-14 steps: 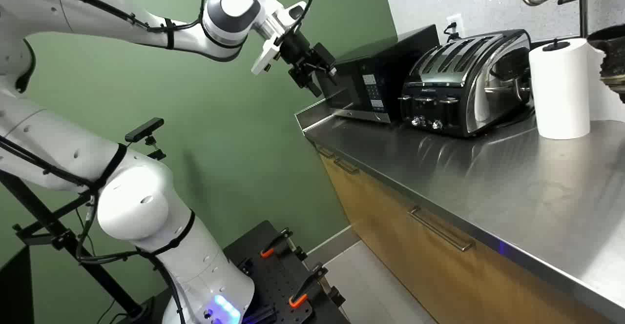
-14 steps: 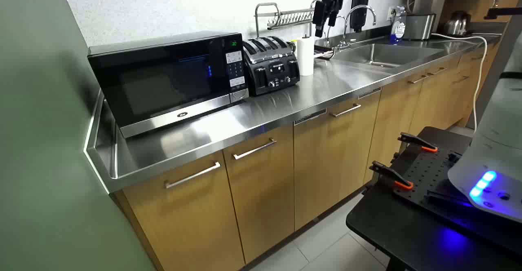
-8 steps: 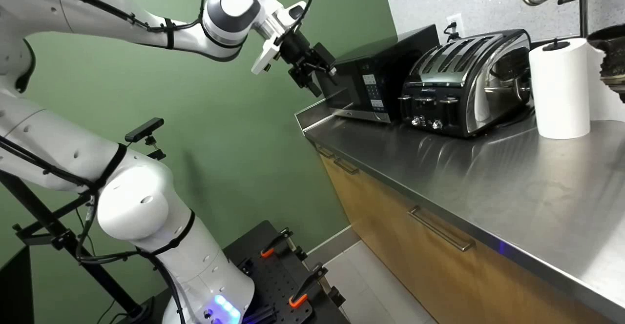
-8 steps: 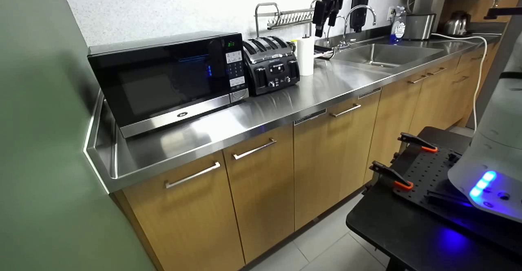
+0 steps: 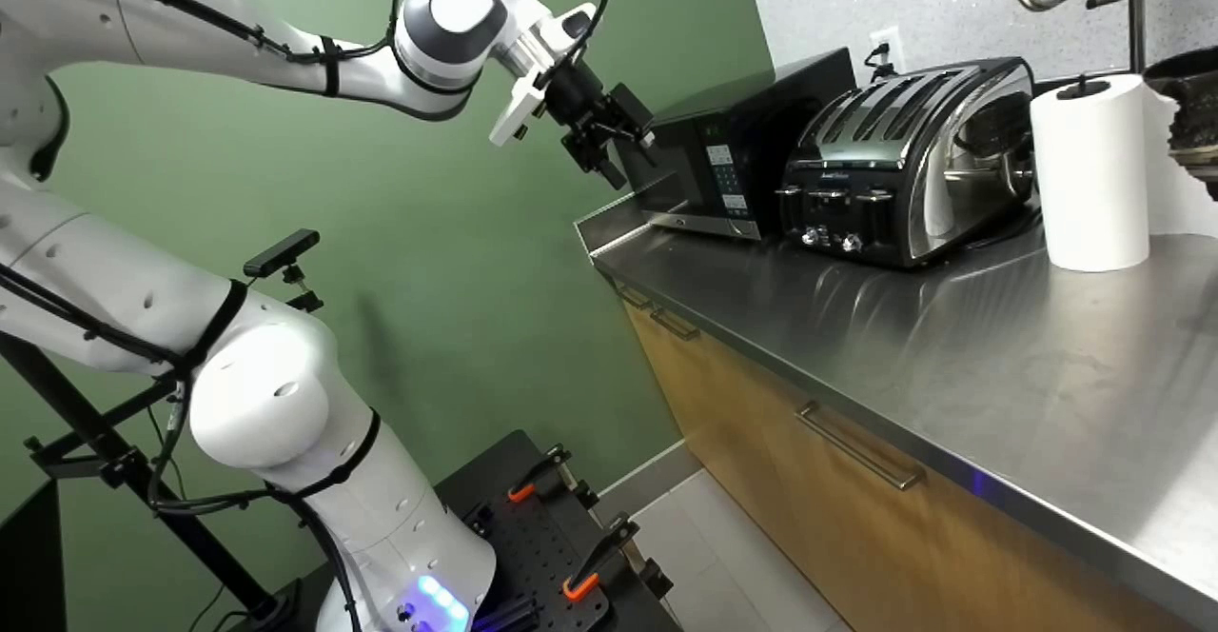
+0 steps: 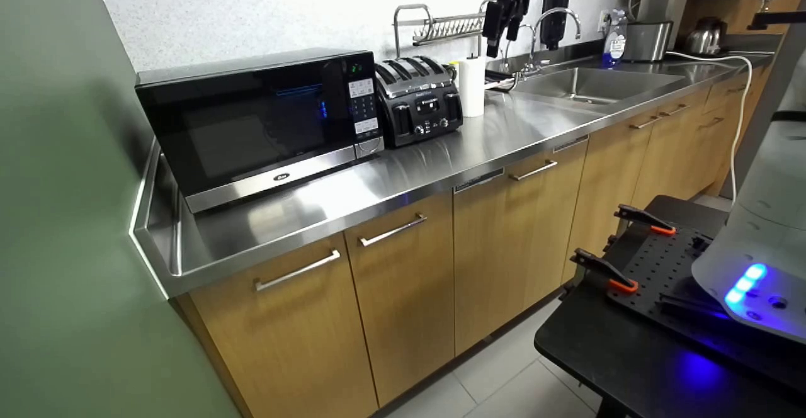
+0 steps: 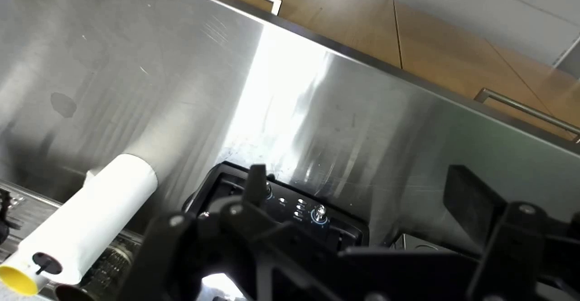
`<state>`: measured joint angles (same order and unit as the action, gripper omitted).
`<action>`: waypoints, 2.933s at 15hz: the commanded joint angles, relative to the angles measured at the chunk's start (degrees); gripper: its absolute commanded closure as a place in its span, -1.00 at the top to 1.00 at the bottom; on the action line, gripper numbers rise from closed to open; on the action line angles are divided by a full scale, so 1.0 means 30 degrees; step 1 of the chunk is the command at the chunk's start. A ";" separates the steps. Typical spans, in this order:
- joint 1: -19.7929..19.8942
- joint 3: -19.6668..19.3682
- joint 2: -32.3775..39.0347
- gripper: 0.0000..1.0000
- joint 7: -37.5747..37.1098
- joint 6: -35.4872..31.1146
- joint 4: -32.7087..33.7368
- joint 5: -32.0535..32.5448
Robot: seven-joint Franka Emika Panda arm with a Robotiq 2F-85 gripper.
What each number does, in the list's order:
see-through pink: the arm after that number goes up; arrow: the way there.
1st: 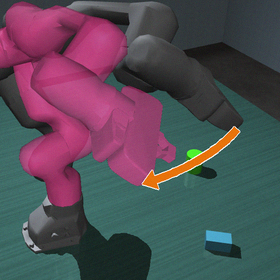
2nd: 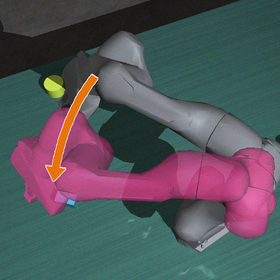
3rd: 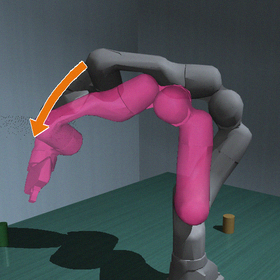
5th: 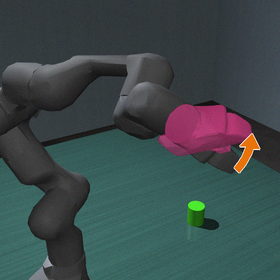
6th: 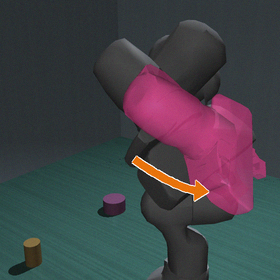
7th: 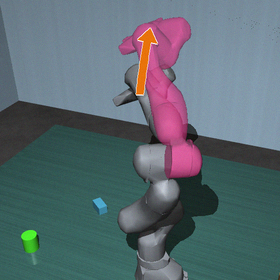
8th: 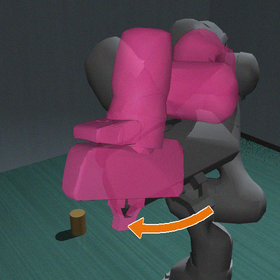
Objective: Open the bottom left cupboard door
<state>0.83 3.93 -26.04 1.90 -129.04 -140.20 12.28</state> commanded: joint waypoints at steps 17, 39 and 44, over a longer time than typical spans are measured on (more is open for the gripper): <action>-0.4982 0.7238 0.5097 1.00 -0.6650 -0.0379 -0.0171 0.6495; -1.0919 0.6947 1.7883 1.00 -1.6896 0.5103 0.4900 1.9429; -1.1746 0.6352 1.8873 1.00 -1.7580 0.6641 0.5929 2.0351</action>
<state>-31.54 25.00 28.49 -48.96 -113.18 -124.48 70.90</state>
